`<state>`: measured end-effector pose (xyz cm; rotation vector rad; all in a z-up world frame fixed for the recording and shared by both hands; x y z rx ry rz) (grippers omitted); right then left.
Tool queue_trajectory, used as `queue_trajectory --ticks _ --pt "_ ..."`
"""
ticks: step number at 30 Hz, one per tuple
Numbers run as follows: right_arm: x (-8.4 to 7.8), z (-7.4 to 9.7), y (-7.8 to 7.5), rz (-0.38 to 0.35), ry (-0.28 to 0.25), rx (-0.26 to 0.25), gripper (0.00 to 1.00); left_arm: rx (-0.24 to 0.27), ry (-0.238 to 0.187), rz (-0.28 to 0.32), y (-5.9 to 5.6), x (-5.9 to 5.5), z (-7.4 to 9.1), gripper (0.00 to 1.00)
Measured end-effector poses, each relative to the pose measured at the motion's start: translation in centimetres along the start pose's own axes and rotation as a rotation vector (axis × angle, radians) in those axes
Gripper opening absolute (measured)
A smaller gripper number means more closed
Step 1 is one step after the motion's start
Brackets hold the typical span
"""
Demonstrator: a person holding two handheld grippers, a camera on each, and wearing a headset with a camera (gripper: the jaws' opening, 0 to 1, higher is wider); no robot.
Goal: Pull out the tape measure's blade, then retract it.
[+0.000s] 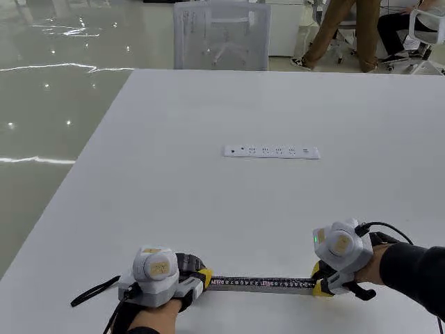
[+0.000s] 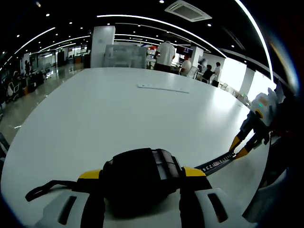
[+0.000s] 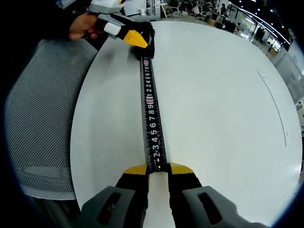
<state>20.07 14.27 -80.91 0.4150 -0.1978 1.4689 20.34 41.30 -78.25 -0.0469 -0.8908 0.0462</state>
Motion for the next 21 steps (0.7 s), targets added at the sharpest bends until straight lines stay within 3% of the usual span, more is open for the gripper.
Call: queue_trajectory --ticks 21 --pt "1.3 -0.6 -0.2 0.028 -0.032 0.009 0.12 -0.013 0.010 0.007 0.1 0.0 -0.1 0.59"
Point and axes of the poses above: the centre of the closed fingertips' face, and the gripper's own axes: z roughly backward along the fingers, y roughly to its left, x roughly out of its top, the point moved 2 cm from there along z, roughly backward along the fingers, and after that the axes turned 8 degrees about x, right-handed, at the moved point
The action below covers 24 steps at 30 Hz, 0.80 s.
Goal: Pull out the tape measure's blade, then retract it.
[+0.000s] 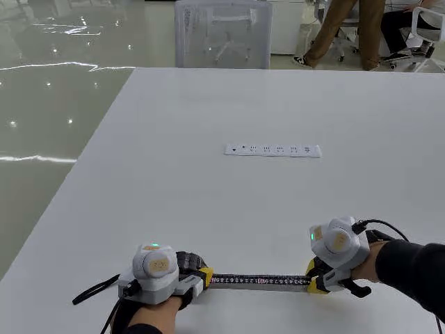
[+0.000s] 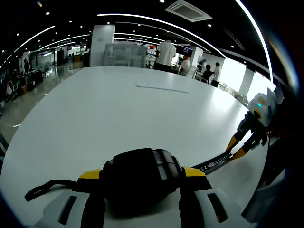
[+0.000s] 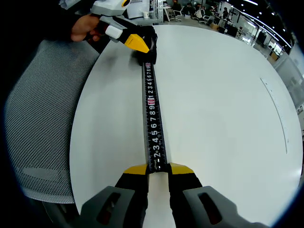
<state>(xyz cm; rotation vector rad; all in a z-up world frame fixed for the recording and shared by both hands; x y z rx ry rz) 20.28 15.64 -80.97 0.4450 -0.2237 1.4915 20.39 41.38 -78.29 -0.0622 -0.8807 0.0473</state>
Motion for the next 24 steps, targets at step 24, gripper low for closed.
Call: queue_trajectory --ticks 24 --pt "1.7 -0.7 0.0 0.005 -0.035 -0.001 0.12 -0.031 0.014 0.011 0.1 0.0 -0.1 0.58"
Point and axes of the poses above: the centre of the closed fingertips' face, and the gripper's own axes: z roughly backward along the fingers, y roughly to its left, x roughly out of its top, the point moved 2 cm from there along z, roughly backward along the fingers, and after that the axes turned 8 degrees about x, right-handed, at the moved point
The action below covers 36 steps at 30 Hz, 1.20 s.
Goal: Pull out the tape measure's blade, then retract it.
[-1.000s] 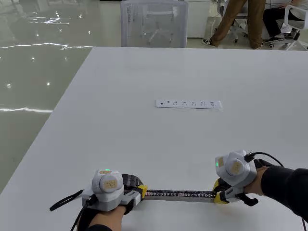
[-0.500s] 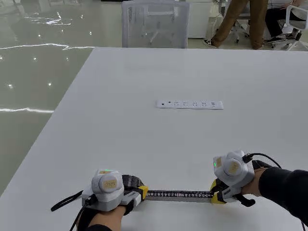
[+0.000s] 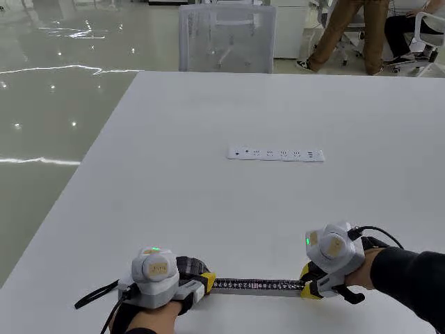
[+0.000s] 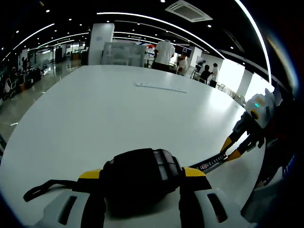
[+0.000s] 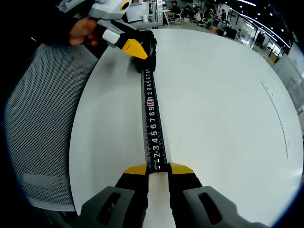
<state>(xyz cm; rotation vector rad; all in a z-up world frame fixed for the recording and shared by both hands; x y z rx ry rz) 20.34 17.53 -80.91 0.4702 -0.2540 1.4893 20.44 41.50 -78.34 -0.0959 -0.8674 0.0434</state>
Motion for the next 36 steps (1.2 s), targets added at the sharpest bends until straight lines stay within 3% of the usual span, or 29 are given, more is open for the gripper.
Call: queue_trajectory --ticks 36 --pt "2.6 -1.4 0.1 0.009 -0.019 0.018 0.12 -0.024 0.009 0.004 0.0 0.0 0.0 0.58"
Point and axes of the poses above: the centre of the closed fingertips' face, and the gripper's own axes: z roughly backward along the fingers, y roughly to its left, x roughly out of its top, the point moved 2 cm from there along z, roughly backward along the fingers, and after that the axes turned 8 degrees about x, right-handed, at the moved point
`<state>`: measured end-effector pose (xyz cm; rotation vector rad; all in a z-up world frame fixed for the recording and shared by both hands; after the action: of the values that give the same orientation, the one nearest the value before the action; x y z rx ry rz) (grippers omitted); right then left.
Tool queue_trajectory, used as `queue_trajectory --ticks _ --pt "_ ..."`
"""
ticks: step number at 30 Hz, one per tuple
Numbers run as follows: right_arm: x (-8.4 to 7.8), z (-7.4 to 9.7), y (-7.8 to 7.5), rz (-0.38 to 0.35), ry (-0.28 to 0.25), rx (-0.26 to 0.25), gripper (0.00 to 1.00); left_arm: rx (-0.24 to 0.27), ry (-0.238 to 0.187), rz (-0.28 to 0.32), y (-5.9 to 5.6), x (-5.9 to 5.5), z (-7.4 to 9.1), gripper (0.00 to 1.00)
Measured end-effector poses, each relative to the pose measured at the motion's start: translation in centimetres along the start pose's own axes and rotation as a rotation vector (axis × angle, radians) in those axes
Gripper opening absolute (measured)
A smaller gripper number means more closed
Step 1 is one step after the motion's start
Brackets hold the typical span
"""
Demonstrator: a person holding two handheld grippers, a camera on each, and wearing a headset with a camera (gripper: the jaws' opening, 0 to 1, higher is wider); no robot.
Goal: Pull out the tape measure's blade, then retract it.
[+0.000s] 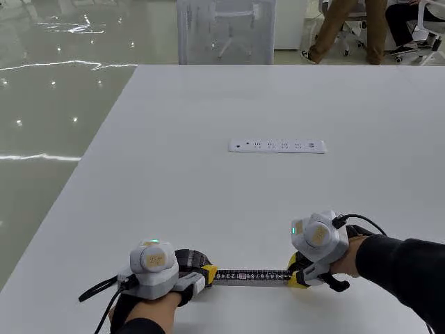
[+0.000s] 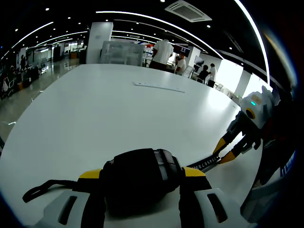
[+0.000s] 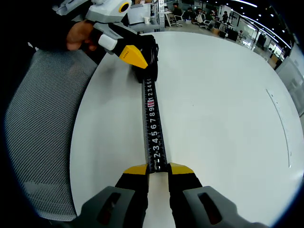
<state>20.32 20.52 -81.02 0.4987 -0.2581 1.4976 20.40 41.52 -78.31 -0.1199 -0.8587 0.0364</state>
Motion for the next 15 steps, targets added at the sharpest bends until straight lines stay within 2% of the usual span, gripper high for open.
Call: queue_trajectory --ticks 15 --pt "1.5 -0.9 0.3 -0.011 -0.022 0.006 0.12 -0.008 0.004 -0.004 -0.1 0.0 0.0 0.58"
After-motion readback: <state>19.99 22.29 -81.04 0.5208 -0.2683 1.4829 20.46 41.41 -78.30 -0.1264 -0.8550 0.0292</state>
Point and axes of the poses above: the centre of the closed fingertips' face, and the gripper's own axes: z roughly backward along the fingers, y roughly to its left, x roughly out of its top, the point moved 2 cm from there along z, roughly backward along the fingers, and after that the axes turned 8 degrees about x, right-handed, at the moved point
